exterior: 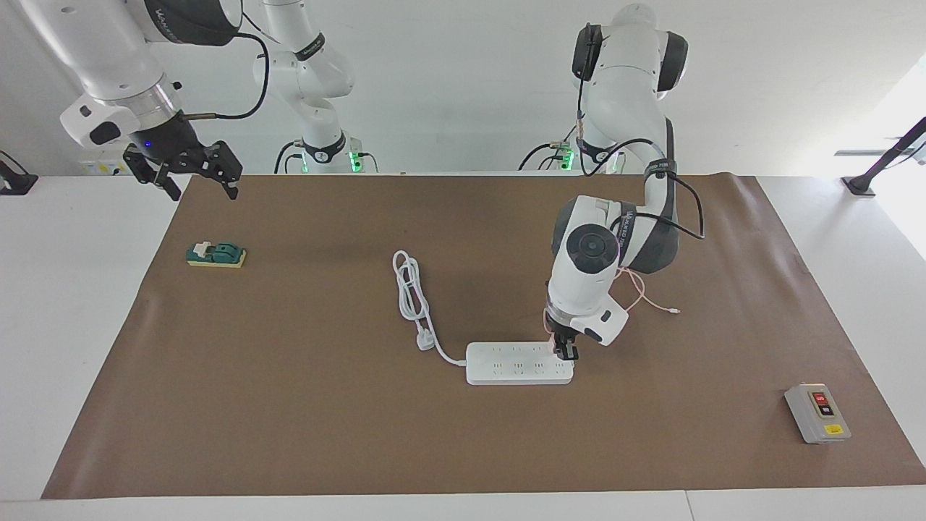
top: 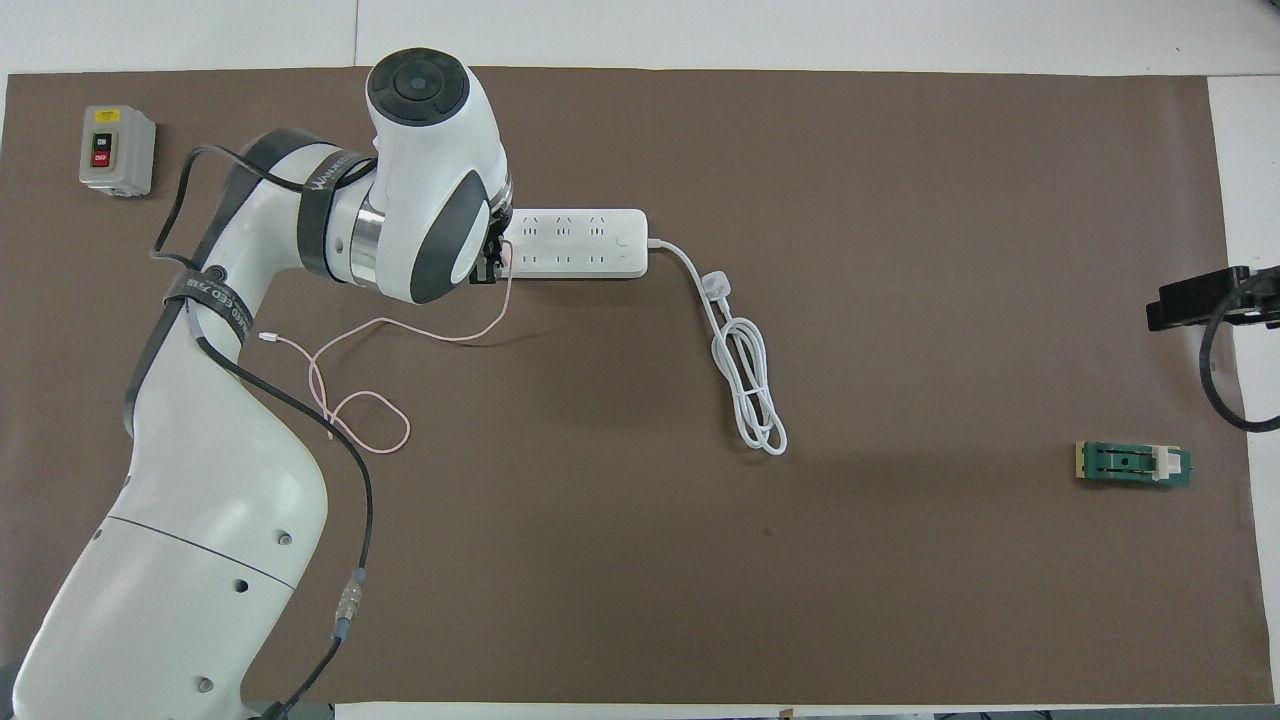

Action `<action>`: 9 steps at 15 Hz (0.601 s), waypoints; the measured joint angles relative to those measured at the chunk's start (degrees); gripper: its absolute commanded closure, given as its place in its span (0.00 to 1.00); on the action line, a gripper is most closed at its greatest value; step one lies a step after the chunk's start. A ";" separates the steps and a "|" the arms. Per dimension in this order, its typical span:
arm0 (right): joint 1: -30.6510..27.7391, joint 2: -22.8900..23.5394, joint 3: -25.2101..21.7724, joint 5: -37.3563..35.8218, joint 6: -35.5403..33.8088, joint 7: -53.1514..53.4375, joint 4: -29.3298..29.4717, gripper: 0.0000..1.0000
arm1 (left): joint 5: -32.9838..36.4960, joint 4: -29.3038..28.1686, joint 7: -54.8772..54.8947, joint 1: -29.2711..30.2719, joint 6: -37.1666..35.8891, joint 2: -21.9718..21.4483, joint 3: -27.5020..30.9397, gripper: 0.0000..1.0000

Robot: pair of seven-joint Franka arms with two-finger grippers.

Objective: Plug charger into power strip

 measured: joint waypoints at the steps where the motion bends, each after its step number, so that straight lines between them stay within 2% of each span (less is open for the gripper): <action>1: 0.00 0.00 0.00 0.00 0.00 0.00 0.00 0.00 | 0.33 -0.13 -0.02 -0.25 0.18 0.09 0.11 1.00; 9: 0.00 0.00 -0.03 0.00 0.00 0.00 0.00 0.00 | 1.05 -0.19 -0.07 -0.64 0.28 0.08 0.24 1.00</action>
